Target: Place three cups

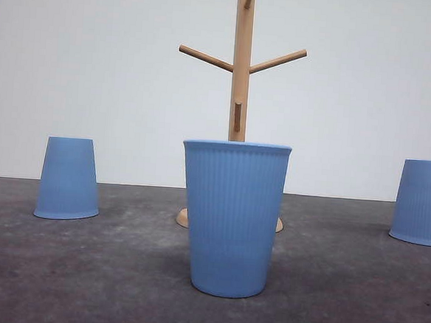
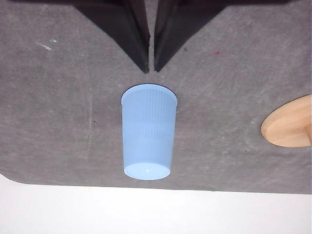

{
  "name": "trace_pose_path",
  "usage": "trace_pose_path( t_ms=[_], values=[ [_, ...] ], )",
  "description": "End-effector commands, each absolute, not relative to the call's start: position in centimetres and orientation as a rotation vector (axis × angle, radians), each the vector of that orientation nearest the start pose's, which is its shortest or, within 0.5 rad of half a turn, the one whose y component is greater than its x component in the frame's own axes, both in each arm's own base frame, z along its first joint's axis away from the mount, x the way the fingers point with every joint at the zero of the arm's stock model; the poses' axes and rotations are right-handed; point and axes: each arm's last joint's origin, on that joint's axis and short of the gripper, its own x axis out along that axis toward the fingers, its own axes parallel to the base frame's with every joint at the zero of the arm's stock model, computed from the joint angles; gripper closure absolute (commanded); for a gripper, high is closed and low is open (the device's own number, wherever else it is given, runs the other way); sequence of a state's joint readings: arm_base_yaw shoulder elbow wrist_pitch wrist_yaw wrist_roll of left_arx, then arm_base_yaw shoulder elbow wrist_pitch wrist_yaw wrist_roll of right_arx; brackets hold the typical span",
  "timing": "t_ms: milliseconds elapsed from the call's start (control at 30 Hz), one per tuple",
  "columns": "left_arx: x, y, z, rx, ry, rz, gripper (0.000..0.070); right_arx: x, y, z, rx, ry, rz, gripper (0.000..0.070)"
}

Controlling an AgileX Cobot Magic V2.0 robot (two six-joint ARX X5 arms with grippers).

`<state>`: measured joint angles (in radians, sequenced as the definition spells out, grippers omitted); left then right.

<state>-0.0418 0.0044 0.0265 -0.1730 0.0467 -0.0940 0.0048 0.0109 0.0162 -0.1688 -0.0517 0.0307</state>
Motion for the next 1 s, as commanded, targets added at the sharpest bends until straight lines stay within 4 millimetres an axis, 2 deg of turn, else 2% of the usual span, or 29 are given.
trace_pose_path(
  t_ms=[0, 967],
  values=[
    [9.59, -0.54, 15.28, -0.091, 0.152, -0.080, 0.0688, 9.63, 0.19, 15.20, 0.045, 0.154, 0.052, 0.0683],
    [9.59, -0.54, 15.28, -0.091, 0.152, -0.080, 0.0688, 9.63, 0.19, 15.21, 0.049, 0.154, 0.053, 0.0683]
  ],
)
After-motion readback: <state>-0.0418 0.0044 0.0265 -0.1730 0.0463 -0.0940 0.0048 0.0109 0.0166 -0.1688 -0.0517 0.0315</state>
